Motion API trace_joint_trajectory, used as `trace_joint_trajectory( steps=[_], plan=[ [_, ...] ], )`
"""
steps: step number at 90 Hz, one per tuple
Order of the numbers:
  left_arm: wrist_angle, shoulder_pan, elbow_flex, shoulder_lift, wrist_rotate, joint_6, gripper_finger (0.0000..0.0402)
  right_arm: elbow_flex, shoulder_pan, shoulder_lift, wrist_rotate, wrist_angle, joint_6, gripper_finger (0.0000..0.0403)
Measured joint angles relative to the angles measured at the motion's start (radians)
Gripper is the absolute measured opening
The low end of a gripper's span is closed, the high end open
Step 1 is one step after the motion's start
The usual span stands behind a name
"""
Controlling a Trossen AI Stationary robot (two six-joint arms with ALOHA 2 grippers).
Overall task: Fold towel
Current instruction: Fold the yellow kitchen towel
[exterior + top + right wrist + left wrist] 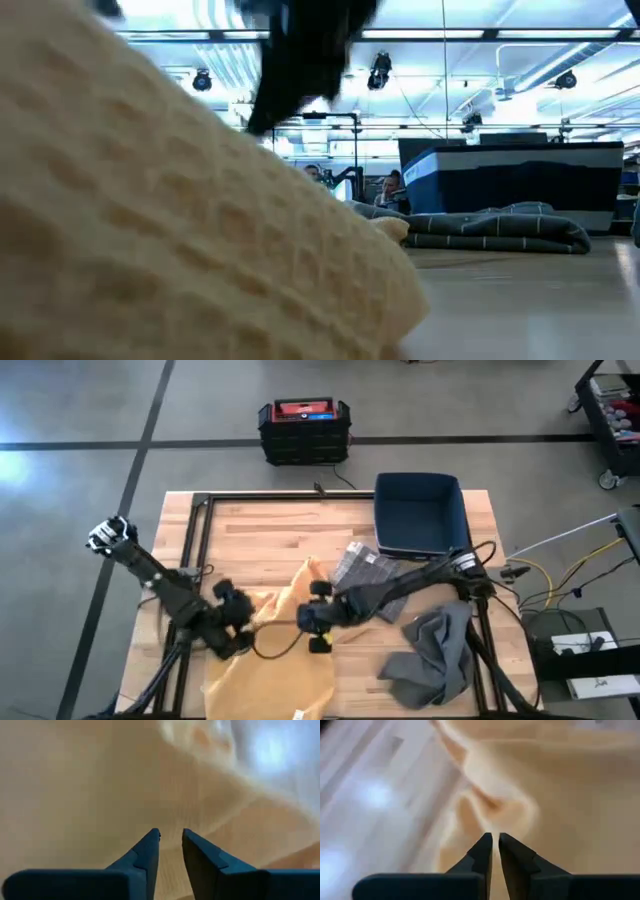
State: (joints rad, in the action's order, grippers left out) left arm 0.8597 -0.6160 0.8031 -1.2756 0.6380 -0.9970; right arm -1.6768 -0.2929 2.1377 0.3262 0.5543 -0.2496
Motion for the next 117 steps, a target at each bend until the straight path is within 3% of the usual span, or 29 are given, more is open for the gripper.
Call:
trace_joint_trajectory(
  steps=[11,27,41,48,64,76,90,117],
  plan=[
    [-0.179,0.129,-0.117,0.000,-0.014,0.114,0.0020,0.004,-0.008,0.071,0.023,-0.046,-0.078,0.0036],
    [-0.281,0.192,-0.218,0.003,-0.054,0.154,0.0020,0.002,-0.064,0.095,-0.195,0.029,-0.159,0.0007],
    [-0.328,0.192,-0.316,0.003,-0.097,0.087,0.0020,0.002,-0.176,0.074,-0.297,0.114,-0.178,0.0003],
    [-0.394,0.192,-0.374,0.003,-0.126,0.051,0.0020,0.002,-0.219,0.073,-0.284,0.150,-0.179,0.0002],
    [-0.530,0.194,-0.413,0.017,-0.142,0.053,0.0020,0.002,-0.238,0.072,-0.149,0.172,-0.184,0.0002],
    [-0.797,0.191,-0.406,0.004,-0.356,0.124,0.0020,-0.001,-0.212,0.067,-0.124,0.169,-0.159,0.0002],
    [-1.094,0.192,-0.417,-0.119,-0.622,0.217,0.0020,-0.001,-0.194,0.064,-0.122,0.167,-0.129,0.0002],
    [-1.657,0.150,-0.374,-0.343,-0.807,0.258,0.0020,-0.011,-0.180,0.043,-0.059,0.076,0.014,0.0002]
  ],
)
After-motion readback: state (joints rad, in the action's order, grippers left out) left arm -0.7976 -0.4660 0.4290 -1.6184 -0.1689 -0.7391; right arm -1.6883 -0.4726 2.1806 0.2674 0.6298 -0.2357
